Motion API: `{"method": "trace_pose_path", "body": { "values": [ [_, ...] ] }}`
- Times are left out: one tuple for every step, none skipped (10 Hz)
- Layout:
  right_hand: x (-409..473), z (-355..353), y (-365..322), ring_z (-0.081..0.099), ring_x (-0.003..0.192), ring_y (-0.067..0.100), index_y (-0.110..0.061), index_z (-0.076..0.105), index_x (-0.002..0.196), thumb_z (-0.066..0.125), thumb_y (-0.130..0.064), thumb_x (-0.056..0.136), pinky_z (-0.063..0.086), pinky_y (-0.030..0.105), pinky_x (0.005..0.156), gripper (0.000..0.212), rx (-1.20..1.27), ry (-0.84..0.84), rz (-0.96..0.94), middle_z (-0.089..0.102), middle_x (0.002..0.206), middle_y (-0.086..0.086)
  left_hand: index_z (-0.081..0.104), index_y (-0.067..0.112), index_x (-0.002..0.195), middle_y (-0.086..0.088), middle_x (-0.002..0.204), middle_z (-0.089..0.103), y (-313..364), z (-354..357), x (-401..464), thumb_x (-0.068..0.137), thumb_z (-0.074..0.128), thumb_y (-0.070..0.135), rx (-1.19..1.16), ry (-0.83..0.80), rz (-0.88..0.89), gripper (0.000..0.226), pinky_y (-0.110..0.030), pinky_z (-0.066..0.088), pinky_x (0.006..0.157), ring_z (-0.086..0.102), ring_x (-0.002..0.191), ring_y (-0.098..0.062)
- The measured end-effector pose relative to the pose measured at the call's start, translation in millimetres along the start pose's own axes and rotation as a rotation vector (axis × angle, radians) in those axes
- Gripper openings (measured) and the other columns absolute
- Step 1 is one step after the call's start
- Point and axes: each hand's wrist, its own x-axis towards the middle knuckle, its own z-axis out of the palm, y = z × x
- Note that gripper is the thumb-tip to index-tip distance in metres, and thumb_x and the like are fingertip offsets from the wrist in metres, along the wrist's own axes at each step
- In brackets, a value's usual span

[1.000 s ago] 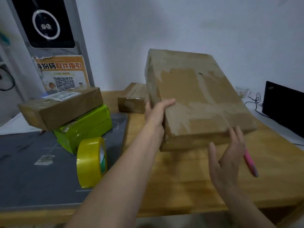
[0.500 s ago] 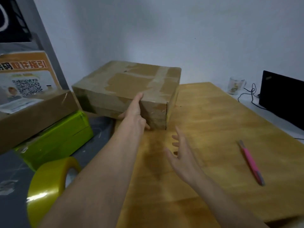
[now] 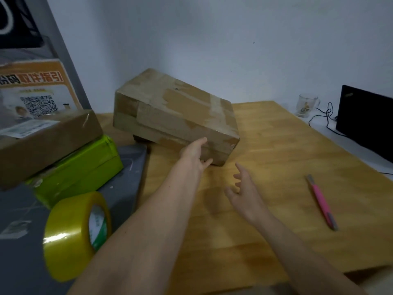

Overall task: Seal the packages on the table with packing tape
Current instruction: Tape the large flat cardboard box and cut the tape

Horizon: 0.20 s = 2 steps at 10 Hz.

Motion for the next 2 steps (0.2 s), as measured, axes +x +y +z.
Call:
{"method": "trace_pose_path", "body": {
  "values": [
    [-2.7,-2.3,-4.5,0.045,0.131,0.023,-0.021,0.024,0.151,0.057,-0.022,0.096,0.043,0.043,0.104,0.065,-0.022,-0.096,0.085,0.041,0.146,0.004,0.055,0.004,0.113,-0.016,0.107,0.054,-25.3,-22.1,-13.3,0.096,0.051,0.005,0.241,0.012,0.021,0.017,-0.035,0.051,0.069,0.056,0.092,-0.025],
    [-9.2,-3.2,-11.5,0.057,0.116,0.024,-0.015,0.061,0.122,0.046,-0.002,0.093,0.05,0.039,0.096,0.036,-0.094,-0.152,0.116,0.059,0.129,0.007,0.059,0.008,0.069,-0.006,0.058,0.053,-53.9,-53.4,-24.7,0.098,0.04,-0.001,0.438,0.08,0.084,0.036,-0.024,0.04,0.044,0.045,0.05,-0.018]
  ]
}}
